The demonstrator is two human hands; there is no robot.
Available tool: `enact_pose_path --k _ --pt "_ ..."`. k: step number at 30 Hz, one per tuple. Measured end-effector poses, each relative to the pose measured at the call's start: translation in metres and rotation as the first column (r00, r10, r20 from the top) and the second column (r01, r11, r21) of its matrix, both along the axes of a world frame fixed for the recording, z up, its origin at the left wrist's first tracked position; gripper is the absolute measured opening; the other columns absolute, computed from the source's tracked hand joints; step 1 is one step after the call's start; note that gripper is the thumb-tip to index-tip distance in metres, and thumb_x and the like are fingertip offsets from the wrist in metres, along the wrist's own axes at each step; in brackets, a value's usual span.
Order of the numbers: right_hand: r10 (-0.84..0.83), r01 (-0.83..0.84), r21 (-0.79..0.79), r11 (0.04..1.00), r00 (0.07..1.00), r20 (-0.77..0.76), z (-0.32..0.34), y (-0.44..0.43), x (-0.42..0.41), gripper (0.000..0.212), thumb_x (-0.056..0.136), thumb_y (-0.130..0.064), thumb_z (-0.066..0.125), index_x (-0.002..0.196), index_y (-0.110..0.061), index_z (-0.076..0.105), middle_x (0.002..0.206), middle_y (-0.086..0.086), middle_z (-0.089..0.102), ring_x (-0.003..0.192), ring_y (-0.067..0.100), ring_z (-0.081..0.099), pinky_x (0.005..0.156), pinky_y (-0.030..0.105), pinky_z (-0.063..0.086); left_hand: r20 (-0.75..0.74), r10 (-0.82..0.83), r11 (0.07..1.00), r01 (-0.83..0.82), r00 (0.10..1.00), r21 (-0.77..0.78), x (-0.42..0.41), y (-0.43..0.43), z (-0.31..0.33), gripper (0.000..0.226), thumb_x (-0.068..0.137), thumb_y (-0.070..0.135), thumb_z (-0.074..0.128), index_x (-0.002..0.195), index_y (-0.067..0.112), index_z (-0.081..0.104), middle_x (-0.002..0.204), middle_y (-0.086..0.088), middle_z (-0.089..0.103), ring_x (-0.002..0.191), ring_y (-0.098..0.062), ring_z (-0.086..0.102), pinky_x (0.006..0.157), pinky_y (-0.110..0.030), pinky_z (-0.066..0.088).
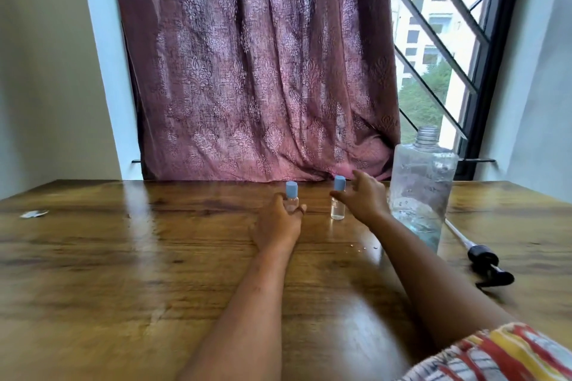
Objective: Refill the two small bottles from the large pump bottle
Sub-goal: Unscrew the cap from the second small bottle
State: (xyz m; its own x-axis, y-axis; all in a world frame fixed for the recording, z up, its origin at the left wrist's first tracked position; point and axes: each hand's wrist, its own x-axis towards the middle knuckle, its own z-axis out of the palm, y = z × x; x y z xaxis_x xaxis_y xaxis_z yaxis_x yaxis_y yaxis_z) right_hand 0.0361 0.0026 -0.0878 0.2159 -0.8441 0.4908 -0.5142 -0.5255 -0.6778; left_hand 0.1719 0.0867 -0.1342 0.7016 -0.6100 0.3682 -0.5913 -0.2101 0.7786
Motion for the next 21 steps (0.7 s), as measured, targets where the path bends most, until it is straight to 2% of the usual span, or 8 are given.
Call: enact_pose_path --k 2,4,7,11,14,18,21 --pt "-0.035 0.036 -0.072 0.997 0.999 0.025 0.009 0.008 -0.002 0.051 0.081 -0.026 0.072 0.123 -0.003 0.054 0.118 0.016 0.063 0.107 0.028 0.057 0.088 0.032 0.043 0.012 -0.001 1.000 0.001 1.000 -0.018 -0.001 0.001 0.000 0.035 0.078 0.049 0.064 0.101 0.024 0.058 0.107 0.001 0.069 0.105 -0.025 0.062 0.095 -0.043 0.045" --pt "-0.046 0.051 -0.148 0.988 0.998 0.036 0.013 0.017 -0.001 0.040 0.085 -0.029 0.066 0.119 -0.008 0.058 0.111 0.015 0.067 0.103 0.029 0.062 0.089 0.036 0.048 0.017 -0.038 0.999 0.039 0.999 -0.027 -0.002 0.000 0.001 0.035 0.076 0.050 0.066 0.098 0.024 0.059 0.104 0.002 0.069 0.103 -0.025 0.063 0.093 -0.043 0.047" --pt "0.041 -0.039 -0.213 0.976 0.999 0.005 0.011 0.036 0.001 0.033 0.086 -0.032 0.063 0.115 -0.016 0.062 0.106 0.008 0.069 0.097 0.024 0.065 0.084 0.033 0.051 -0.021 -0.188 0.982 0.189 0.982 0.005 -0.007 -0.001 0.004 0.034 0.073 0.045 0.067 0.100 0.026 0.062 0.101 0.007 0.069 0.099 -0.018 0.063 0.092 -0.038 0.047" --pt "0.163 -0.174 -0.198 0.965 0.984 -0.070 0.003 0.054 0.001 0.034 0.085 -0.028 0.065 0.115 -0.014 0.063 0.109 0.009 0.063 0.099 0.025 0.061 0.085 0.031 0.044 -0.101 -0.446 0.895 0.442 0.889 -0.059 -0.016 0.004 0.011 0.022 0.077 0.008 0.066 0.098 0.014 0.067 0.086 -0.001 0.067 0.083 -0.012 0.061 0.073 -0.022 0.042" --pt "0.202 -0.200 -0.130 0.971 0.979 0.001 0.000 0.052 0.000 0.025 0.082 -0.024 0.069 0.105 -0.015 0.068 0.100 0.007 0.063 0.090 0.023 0.063 0.081 0.033 0.050 -0.115 -0.548 0.836 0.542 0.828 -0.082 -0.016 0.008 0.013 0.024 0.080 0.001 0.064 0.102 0.009 0.067 0.088 -0.005 0.067 0.076 -0.010 0.058 0.069 -0.023 0.042" --pt "0.226 -0.219 -0.087 0.972 0.971 0.077 0.001 0.050 -0.005 0.021 0.075 -0.026 0.077 0.093 -0.018 0.068 0.084 0.003 0.067 0.074 0.016 0.063 0.071 0.027 0.050 -0.163 -0.608 0.794 0.597 0.777 -0.112 -0.016 0.007 0.012 0.020 0.084 0.005 0.065 0.103 0.010 0.064 0.080 0.003 0.064 0.075 -0.007 0.056 0.065 -0.020 0.042" --pt "0.232 -0.223 -0.089 0.971 0.967 0.108 0.001 0.048 -0.006 0.021 0.071 -0.023 0.080 0.087 -0.017 0.067 0.069 -0.009 0.060 0.061 0.004 0.055 0.059 0.010 0.043 -0.193 -0.650 0.759 0.643 0.736 -0.106 -0.017 0.006 0.012 0.021 0.087 0.003 0.062 0.107 0.006 0.061 0.079 0.008 0.061 0.069 0.004 0.056 0.062 -0.010 0.043"
